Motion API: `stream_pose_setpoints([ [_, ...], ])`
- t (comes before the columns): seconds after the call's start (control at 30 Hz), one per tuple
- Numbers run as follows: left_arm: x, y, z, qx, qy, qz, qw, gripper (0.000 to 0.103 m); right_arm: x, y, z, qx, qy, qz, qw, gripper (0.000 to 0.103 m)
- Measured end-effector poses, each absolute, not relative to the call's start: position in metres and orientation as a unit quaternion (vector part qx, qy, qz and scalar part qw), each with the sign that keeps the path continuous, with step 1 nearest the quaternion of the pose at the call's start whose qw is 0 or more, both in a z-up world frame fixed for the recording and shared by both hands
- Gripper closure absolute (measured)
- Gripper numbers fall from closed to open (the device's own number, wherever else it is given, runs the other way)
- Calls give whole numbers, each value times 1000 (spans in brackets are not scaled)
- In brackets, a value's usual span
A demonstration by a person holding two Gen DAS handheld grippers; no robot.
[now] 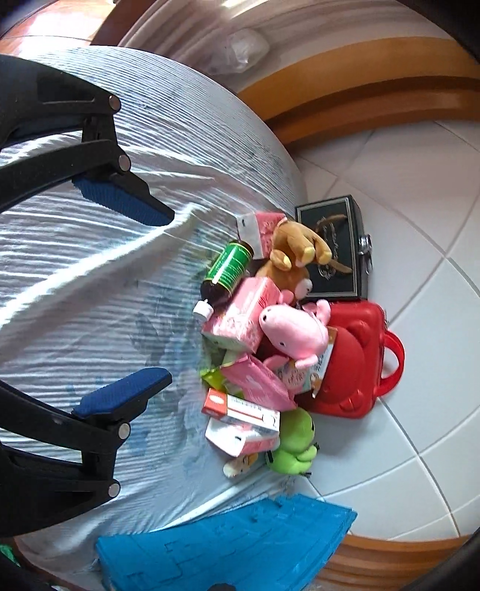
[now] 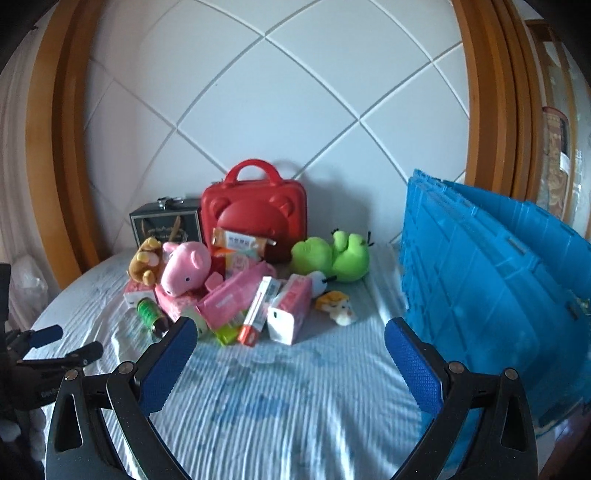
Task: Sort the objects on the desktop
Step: 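Withdraw both tools from the crate back toward the pile, then grasp the green syrup bottle with the left tool while the right tool grasps the white-red medicine box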
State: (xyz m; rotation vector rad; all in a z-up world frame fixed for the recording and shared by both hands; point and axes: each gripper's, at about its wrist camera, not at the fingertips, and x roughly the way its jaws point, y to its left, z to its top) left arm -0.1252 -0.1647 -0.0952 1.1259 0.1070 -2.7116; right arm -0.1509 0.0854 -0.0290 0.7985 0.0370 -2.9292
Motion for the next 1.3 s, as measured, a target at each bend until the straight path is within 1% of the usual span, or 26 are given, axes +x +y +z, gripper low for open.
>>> stream_pose_setpoints([
  [0.2,-168,-199,-128,417,67,-894,148,24,-205,96,-63,306,-3,-950,58,0],
  [0.4,-233,-236,-166,452,131,-864,178,24,-270,100,-115,368,-36,-926,73,0],
  [0.57,-291,-256,-196,473,165,-842,200,24,-313,93,-153,411,-47,-907,79,0],
  [0.67,-319,-259,-211,486,164,-834,203,24,-333,83,-171,433,-50,-896,87,0],
  [0.7,-326,-259,-216,491,159,-832,204,21,-339,78,-176,441,-51,-891,91,0],
  [0.77,-336,-259,-221,482,165,-838,197,22,-349,69,-185,455,-57,-883,101,0],
  [0.9,-357,-257,-238,508,143,-827,195,22,-363,55,-200,479,-77,-867,115,0],
  [0.97,-360,-260,-246,515,139,-823,193,22,-369,48,-205,484,-73,-864,118,7],
  [1.0,-360,-261,-250,521,135,-821,189,24,-372,45,-206,485,-70,-864,117,16],
  [1.03,-359,-262,-254,527,130,-819,187,33,-376,42,-209,488,-70,-862,118,26],
  [1.07,-357,-262,-258,532,119,-816,190,39,-379,41,-211,492,-72,-859,121,31],
  [1.13,-354,-263,-260,524,109,-824,183,43,-386,36,-215,494,-73,-857,128,46],
  [1.2,-353,-263,-259,522,101,-827,182,43,-391,34,-217,493,-73,-857,129,47],
  [1.3,-351,-265,-260,514,112,-832,174,43,-398,31,-219,496,-86,-854,135,47],
])
